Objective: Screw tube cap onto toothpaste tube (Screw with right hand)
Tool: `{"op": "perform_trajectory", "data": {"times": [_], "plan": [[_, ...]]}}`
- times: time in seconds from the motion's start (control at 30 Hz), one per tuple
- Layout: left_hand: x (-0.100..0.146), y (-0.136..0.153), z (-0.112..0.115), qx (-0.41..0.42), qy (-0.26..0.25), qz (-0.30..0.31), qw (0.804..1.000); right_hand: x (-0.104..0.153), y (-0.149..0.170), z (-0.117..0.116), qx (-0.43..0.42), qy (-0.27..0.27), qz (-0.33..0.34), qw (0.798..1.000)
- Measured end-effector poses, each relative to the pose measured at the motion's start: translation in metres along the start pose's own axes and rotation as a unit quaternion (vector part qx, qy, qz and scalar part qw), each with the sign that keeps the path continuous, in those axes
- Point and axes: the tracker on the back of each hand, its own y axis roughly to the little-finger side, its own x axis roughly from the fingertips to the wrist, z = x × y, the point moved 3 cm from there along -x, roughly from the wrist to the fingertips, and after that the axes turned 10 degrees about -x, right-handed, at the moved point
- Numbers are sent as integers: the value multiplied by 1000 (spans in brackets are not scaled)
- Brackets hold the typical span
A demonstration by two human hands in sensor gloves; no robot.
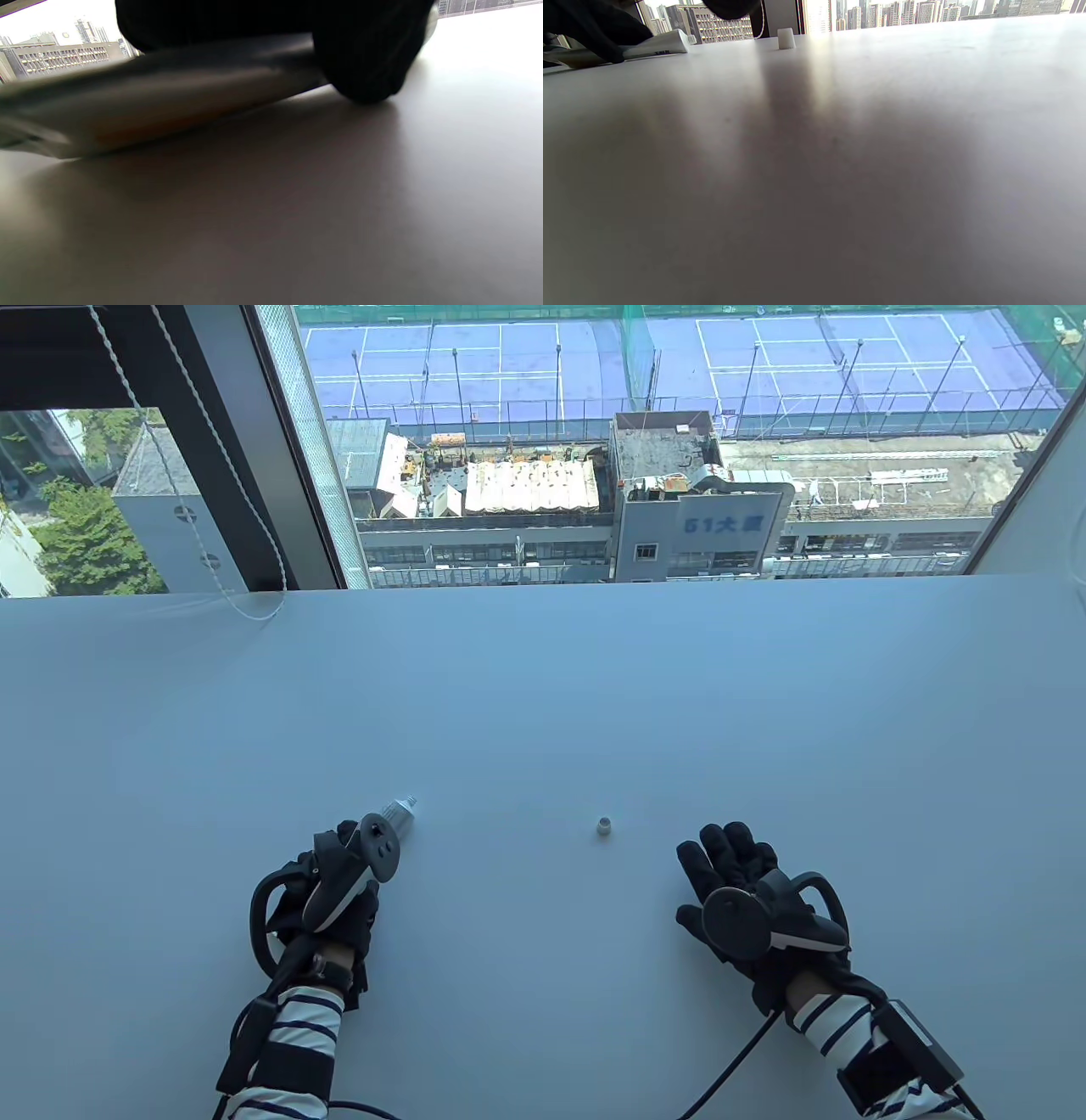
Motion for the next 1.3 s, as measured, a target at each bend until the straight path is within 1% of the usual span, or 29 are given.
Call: {"op": "perform_trajectory", "data": {"times": [0.17,0.23,0.33,0.4,0.43,0.57,0.63,0.67,0.73,0.77,0.83,0.93,0.97,1.07,1.1,1.2,1.27,1.3], "plan": [[-5,14,6,53,25,-16,998,-7,-7,2,5,0,2,1000],[-7,21,8,84,29,-27,996,-14,-12,5,6,0,3,1000],[-8,20,9,113,34,-22,993,-29,-20,9,12,1,3,1000],[-7,17,8,99,34,-20,994,-42,-24,12,13,4,-3,1000],[-6,15,8,81,30,-18,996,-52,-27,13,10,6,-8,1000],[0,4,9,49,8,-10,999,-88,-37,14,3,1,-34,999],[2,-7,9,5,-5,0,1000,-102,-43,12,10,-2,-39,999],[2,-12,8,-17,0,7,1000,-109,-47,10,21,-5,-44,999],[3,-18,7,-29,-3,15,999,-119,-54,5,50,-17,-52,997],[3,-19,7,-32,-4,16,999,-121,-56,4,61,-18,-54,997],[4,-20,5,-34,-13,16,999,-123,-62,5,66,-2,-53,996],[5,-22,2,-36,-28,16,999,-121,-72,11,118,35,-52,991],[6,-22,0,-33,-41,15,998,-119,-76,12,142,50,-46,988],[12,-27,-9,-22,-76,21,997,-110,-83,10,197,66,-29,978],[13,-29,-12,-24,-83,25,996,-107,-84,10,203,67,-23,977],[21,-36,-22,-19,-110,44,993,-97,-81,8,190,65,-17,980],[30,-44,-31,-8,-129,72,989,-87,-74,11,150,63,-15,987],[37,-49,-37,1,-143,89,986,-80,-70,15,107,79,-12,991]]}}
